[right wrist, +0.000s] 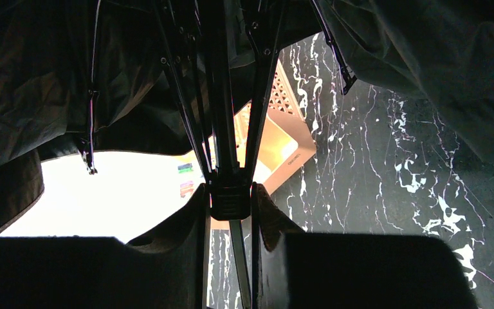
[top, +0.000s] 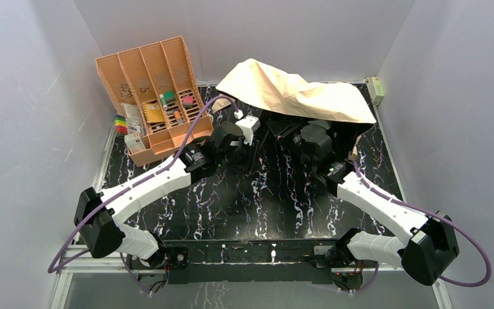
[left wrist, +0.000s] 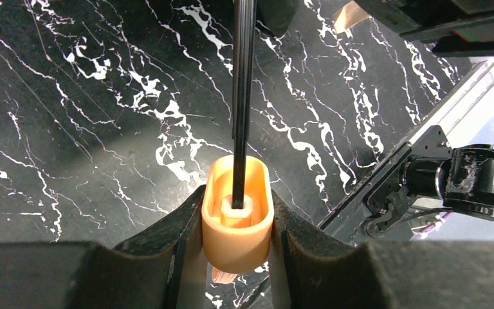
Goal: Put away the umbrella
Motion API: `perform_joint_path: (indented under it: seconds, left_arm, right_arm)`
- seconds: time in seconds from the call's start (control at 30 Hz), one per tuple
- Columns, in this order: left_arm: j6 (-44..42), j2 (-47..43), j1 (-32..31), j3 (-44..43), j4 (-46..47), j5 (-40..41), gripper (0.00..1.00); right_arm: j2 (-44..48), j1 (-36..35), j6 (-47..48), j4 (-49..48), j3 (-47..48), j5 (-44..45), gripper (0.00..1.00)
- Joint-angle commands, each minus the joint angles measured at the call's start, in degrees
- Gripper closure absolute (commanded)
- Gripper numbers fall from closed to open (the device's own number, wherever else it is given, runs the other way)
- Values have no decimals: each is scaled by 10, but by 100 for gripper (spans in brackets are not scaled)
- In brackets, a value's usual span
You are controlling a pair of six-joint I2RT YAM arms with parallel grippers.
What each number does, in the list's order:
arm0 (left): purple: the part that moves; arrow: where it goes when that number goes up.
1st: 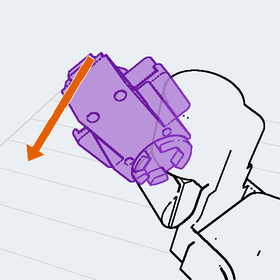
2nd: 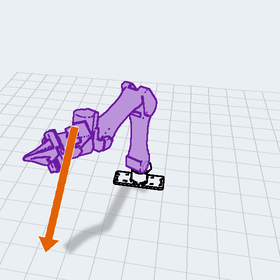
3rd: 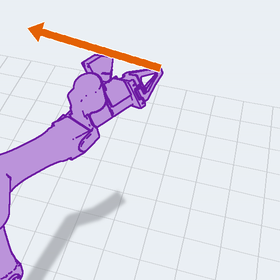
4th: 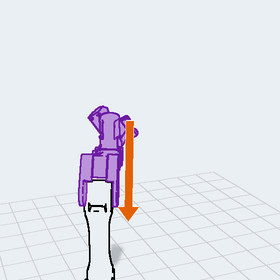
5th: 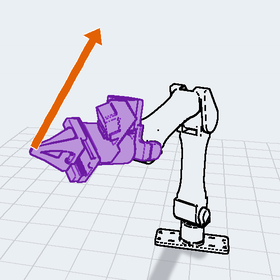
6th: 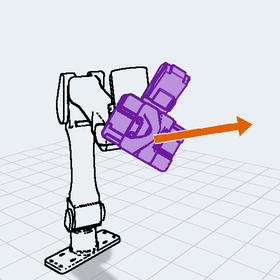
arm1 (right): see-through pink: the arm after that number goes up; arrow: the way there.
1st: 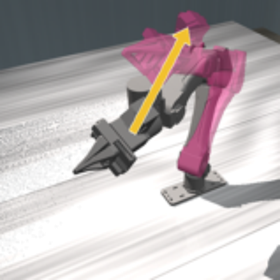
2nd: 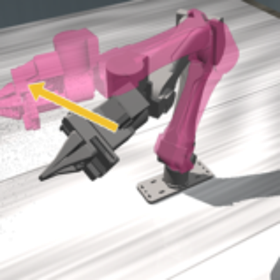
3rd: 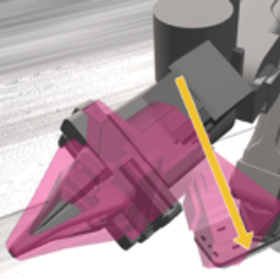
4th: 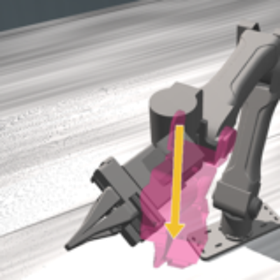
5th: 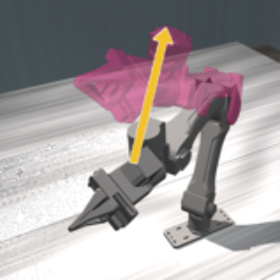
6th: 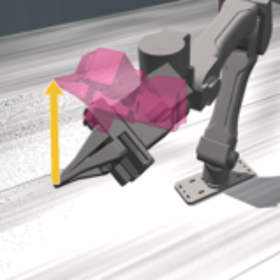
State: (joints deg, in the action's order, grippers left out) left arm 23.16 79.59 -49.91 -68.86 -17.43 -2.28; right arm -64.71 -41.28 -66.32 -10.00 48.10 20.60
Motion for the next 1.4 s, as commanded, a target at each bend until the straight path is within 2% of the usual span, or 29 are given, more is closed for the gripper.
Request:
perform_joint_path:
  seconds: [0.0, 0.6, 0.67, 0.7, 0.77, 0.9, 1.0, 1.13, 1.27, 1.37]
  left_arm:
    - [-6, 5, 20, -56, 167, 127, 100]
    - [-6, -37, 21, -71, 208, 116, 100]
    - [-4, -56, 22, -52, 191, 101, 100]
    - [0, -67, 21, -37, 181, 82, 100]
    - [12, -90, 20, 1, 157, 50, 100]
    - [44, -127, 17, 48, 148, 52, 100]
    - [29, -90, 17, 6, 157, 76, 100]
    - [8, -43, 19, -38, 179, 104, 100]
    - [-6, -25, 20, -61, 184, 102, 100]
    - [-3, -27, 22, -51, 194, 110, 100]
  right_arm:
    - [17, -81, -34, 26, 0, -174, 100]
    - [12, -115, -41, 30, -32, -137, 100]
    - [56, -95, -14, 45, -13, -62, 100]
    - [62, -73, -1, 46, 8, -61, 100]
    - [54, -12, 8, 21, 34, -97, 100]
    - [12, 28, 29, -9, 87, -143, 100]
    - [19, 11, 26, -6, 57, -197, 100]
    - [26, -59, 20, 14, 20, -168, 100]
    - [53, -65, 15, 24, 6, -124, 100]
    - [46, -66, 28, 46, 27, -132, 100]
